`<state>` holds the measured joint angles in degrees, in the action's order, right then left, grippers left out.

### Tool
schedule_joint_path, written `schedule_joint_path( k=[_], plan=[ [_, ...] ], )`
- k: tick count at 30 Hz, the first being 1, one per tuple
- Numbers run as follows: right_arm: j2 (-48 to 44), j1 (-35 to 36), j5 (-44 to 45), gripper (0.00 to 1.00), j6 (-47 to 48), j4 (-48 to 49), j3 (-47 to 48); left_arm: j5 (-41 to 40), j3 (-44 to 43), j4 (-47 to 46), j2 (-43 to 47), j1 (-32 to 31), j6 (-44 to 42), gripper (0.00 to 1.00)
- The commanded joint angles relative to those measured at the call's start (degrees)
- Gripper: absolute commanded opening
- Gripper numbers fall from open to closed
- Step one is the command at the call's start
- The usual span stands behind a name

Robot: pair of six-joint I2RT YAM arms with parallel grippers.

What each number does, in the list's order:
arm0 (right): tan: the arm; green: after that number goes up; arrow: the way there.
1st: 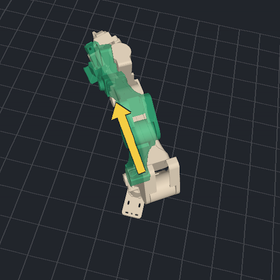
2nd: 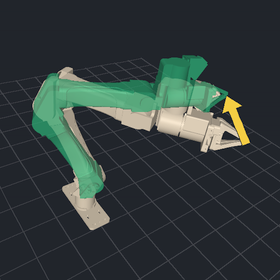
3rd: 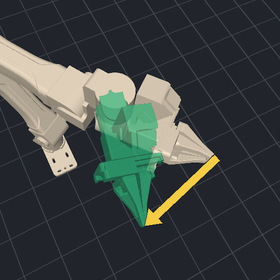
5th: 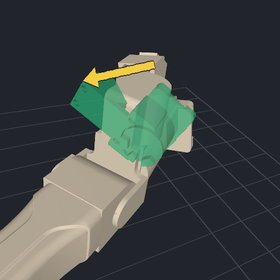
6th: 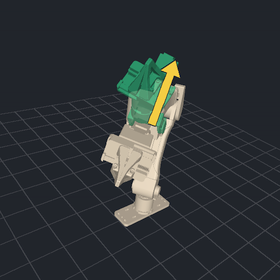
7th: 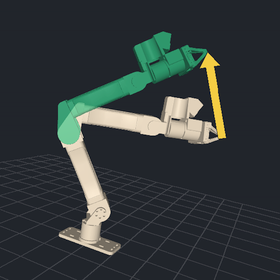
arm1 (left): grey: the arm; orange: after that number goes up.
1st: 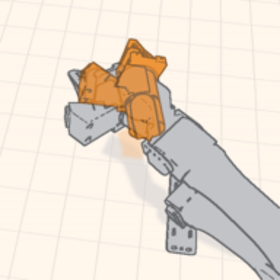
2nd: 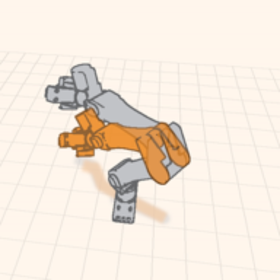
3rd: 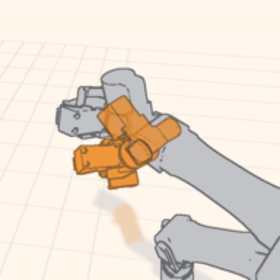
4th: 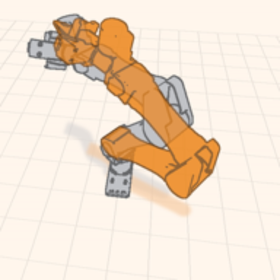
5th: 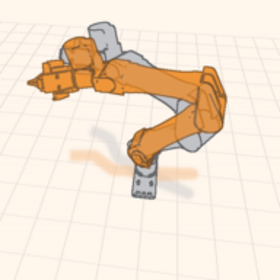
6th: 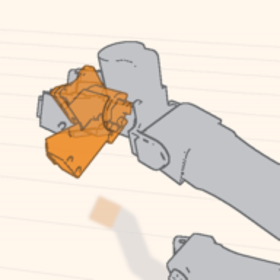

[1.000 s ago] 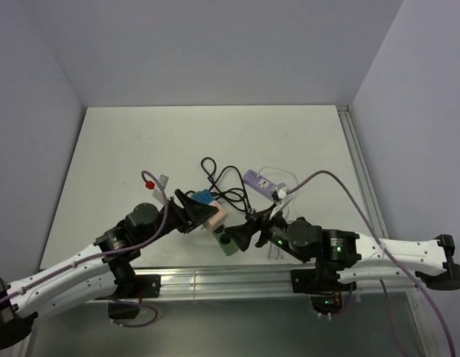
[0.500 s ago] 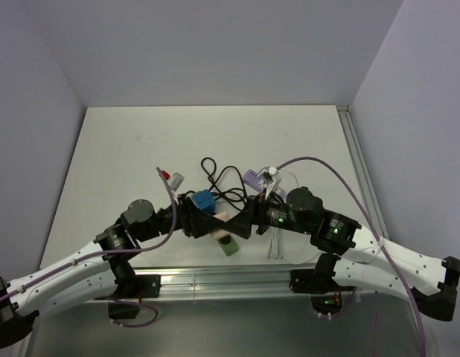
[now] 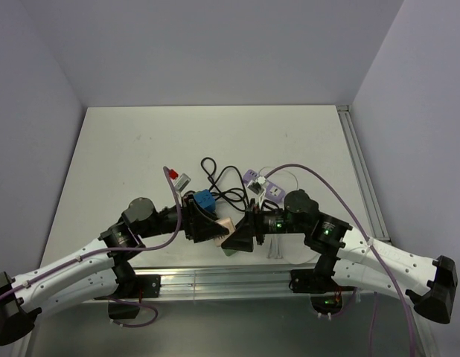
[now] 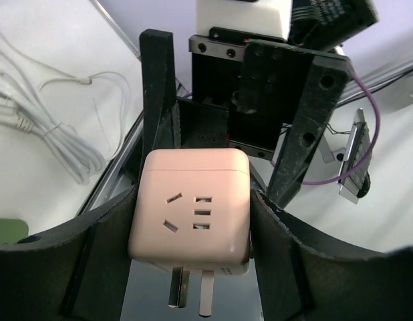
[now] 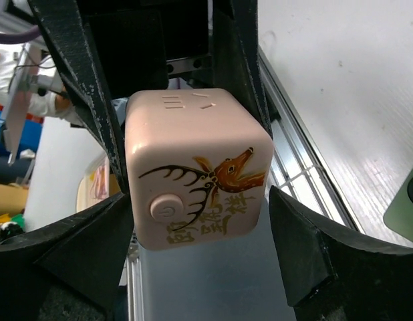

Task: Insert the plug

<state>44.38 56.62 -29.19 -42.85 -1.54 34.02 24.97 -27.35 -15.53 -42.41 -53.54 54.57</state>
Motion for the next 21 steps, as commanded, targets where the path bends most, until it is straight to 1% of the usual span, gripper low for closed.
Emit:
schedule_joint_path(
  k=[1,8,17,21],
  plan=[
    [-1.49,-1.86,-4.38,0.84,-1.44,6.46,-1.15,3.59,-1.65,-8.63,0.4,0.36,0.1,0.0],
    [-2.98,-4.15,-6.75,0.85,-3.11,9.36,-2.12,5.17,-0.77,-10.31,0.58,0.36,0.28,0.0],
    [-1.84,-6.79,-9.31,0.87,-5.66,12.35,-2.73,6.05,-0.33,-10.66,-0.04,0.36,0.54,0.0],
    [-1.58,-7.14,-10.36,0.82,-6.81,14.19,-3.08,6.4,-0.33,-11.19,-0.04,0.36,0.45,0.0]
  ],
)
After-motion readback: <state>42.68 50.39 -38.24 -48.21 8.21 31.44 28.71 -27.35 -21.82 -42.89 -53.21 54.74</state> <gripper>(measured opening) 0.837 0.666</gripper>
